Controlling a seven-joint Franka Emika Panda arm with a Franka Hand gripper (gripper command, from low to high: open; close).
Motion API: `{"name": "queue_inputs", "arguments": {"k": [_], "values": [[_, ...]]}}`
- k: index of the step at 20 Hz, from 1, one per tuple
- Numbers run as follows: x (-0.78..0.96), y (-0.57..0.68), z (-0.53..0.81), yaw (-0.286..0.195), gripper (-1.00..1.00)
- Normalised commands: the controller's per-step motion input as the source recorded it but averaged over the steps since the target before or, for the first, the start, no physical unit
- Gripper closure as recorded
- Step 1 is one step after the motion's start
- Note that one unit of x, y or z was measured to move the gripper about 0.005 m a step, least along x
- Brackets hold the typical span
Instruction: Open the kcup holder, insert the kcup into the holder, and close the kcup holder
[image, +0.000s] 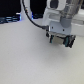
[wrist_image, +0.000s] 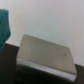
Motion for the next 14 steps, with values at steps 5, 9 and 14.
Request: {"name": "queue_inputs", "arguments": {"k": [5, 9, 14], "values": [[-0.40, 0.30, -0.01, 0.170, -1.00], [-0.41, 0.45, 0.01, 0.125, -1.00], [-0.53, 0.46, 0.01, 0.109, -1.00]]}}
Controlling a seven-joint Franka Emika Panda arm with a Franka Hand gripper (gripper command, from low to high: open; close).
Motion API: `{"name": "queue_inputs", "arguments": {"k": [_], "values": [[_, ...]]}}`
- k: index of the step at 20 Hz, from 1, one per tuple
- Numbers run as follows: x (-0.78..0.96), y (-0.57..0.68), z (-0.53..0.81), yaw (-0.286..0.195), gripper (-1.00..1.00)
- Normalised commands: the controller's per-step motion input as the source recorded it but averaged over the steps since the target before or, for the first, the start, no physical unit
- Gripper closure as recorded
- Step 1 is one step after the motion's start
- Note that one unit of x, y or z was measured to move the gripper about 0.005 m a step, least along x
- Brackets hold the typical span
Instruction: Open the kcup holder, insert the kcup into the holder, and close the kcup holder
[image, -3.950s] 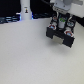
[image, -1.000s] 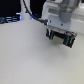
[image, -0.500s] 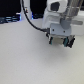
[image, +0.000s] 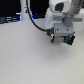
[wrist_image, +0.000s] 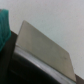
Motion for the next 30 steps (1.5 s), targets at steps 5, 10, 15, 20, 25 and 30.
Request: {"name": "queue_inputs", "arguments": {"k": [5, 10, 15, 20, 25, 30], "values": [[-0.54, 0.56, 0.05, 0.091, -1.00], [-0.66, 0.50, 0.04, 0.086, -1.00], [-0.88, 0.43, -0.02, 0.059, -1.00], [-0.92, 0.35, -0.02, 0.071, -1.00], [-0.74, 0.39, 0.01, 0.082, -1.00], [-0.26, 0.36, 0.44, 0.056, -1.00]]}}
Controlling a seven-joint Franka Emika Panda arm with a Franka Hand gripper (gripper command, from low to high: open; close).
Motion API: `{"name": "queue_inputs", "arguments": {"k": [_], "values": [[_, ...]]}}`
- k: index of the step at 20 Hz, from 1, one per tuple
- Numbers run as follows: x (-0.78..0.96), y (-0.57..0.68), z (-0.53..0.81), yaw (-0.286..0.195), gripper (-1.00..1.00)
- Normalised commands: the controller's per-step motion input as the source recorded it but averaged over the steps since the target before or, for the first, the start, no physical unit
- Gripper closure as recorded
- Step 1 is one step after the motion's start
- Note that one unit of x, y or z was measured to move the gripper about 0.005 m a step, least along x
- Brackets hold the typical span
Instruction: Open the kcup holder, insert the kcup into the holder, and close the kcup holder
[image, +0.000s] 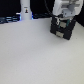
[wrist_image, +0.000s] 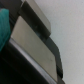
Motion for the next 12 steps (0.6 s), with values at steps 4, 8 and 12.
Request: {"name": "queue_inputs", "arguments": {"k": [4, 8, 12], "values": [[0.01, 0.18, 0.95, 0.015, -1.00], [0.03, 0.01, 0.05, -0.009, -1.00], [0.02, 0.00, 0.01, -0.002, -1.00]]}}
